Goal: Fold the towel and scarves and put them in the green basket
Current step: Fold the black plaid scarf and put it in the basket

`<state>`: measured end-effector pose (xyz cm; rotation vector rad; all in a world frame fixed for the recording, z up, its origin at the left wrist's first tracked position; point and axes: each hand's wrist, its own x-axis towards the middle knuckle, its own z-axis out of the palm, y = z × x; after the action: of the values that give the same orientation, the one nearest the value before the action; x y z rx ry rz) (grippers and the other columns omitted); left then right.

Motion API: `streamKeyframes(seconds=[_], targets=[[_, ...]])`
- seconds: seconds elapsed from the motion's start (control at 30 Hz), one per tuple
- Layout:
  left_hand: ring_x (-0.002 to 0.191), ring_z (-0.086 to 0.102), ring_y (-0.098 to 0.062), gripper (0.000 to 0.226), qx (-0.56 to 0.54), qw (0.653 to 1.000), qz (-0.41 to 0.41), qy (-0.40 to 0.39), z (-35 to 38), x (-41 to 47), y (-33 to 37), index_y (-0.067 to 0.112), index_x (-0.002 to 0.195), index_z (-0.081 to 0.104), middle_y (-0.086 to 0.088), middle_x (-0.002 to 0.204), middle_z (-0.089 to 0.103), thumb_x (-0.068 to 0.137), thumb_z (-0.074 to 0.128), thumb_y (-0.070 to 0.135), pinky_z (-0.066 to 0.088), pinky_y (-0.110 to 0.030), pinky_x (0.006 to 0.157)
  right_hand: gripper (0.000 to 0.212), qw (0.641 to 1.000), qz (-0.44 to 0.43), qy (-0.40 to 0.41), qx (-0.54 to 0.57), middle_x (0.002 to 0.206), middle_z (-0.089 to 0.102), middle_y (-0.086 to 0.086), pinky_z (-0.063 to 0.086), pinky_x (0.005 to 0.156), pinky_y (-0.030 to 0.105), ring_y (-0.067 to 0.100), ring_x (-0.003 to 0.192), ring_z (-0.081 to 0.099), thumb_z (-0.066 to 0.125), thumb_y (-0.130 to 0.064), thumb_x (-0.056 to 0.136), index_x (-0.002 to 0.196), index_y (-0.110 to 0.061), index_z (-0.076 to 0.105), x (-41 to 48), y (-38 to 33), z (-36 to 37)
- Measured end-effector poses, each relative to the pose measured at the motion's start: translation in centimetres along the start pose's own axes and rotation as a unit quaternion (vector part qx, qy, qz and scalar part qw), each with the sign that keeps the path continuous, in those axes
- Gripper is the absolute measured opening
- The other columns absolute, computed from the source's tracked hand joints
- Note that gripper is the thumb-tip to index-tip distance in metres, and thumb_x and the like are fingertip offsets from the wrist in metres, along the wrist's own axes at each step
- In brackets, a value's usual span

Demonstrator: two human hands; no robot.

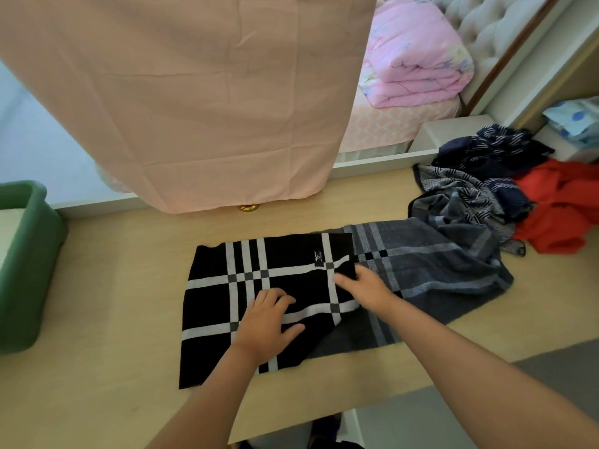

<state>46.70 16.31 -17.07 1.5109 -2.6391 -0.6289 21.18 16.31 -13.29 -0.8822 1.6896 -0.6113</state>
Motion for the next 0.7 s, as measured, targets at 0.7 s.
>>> streamKeyframes(seconds=[0.7], targets=[[0.139,0.03,-0.011,0.044,-0.05,0.997,-0.036,-0.051,0.6,-1.7,2.2,0.037,0.139,0.05,0.01,0.147,0.04,0.096,0.048,0.049,0.031,-0.037,0.114,0.013,0.991,0.05,0.043,-0.12,0.103,0.066,0.008,0.061,0.066,0.04,0.026,0.072,0.072,0.052,-0.024,0.102,0.103,-0.012,0.056,-1.7,2.4,-2.6]])
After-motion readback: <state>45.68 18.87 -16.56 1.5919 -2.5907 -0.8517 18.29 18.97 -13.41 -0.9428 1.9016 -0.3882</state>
